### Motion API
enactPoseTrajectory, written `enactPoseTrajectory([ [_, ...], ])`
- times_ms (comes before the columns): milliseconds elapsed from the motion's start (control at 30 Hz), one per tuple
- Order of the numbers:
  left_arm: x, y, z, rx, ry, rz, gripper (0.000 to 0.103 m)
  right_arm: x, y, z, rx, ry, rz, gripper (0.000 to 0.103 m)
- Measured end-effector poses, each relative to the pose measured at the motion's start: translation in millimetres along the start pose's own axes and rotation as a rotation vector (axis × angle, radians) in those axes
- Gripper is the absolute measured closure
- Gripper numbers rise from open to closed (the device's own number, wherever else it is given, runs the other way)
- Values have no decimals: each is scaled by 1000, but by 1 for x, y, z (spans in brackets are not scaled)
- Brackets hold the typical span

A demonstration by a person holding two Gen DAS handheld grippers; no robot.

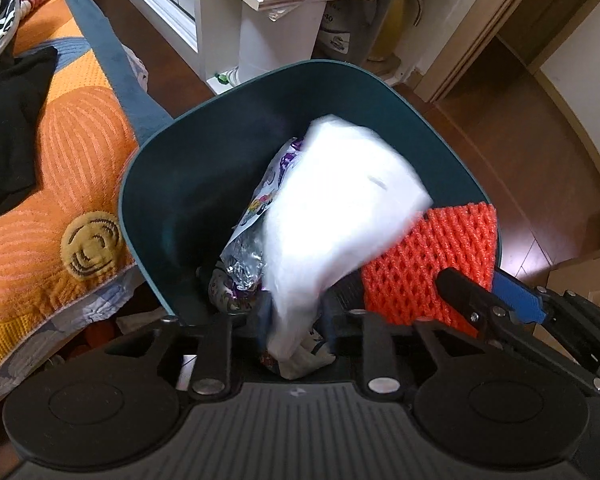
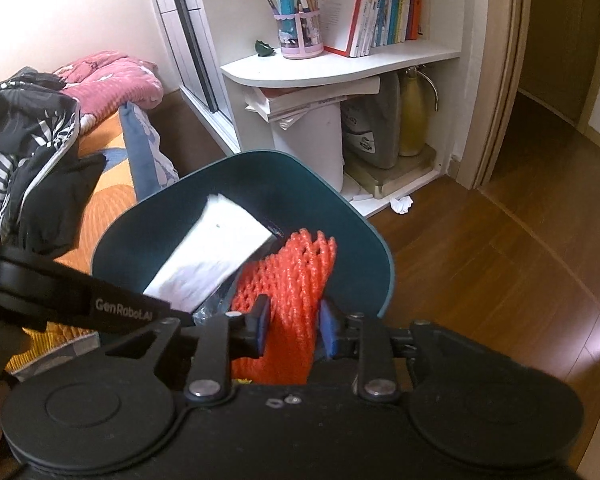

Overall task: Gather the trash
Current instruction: 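Open both tools to drop the paper towel and mesh sleeve into the wastebasket, then move both tools back down toward the remaining trash under the bed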

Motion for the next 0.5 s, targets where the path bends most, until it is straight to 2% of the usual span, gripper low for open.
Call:
enactPoseTrajectory([
  [33,0,0,0,2,3,-3,59,0,0,0,-1,7,-1,75],
  [100,0,3,1,-3,7,-15,47,-1,1,1,-3,16,0,71],
  [267,1,15,5,7,9,-35,46,-3,10,2,-24,18,-13,61],
  [500,12,49,16,26,-11,-75,46,-7,36,9,-71,26,-25,56],
])
Point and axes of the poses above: each gripper's, at about its wrist camera, not at the fingertips, and y roughly against the way its jaws point, z to its left, x to its underside, the point moved 3 cm from there along -y, roughly the way its jaws point, and after that the axes turned 8 degrees about -z, right-handed, at the moved point
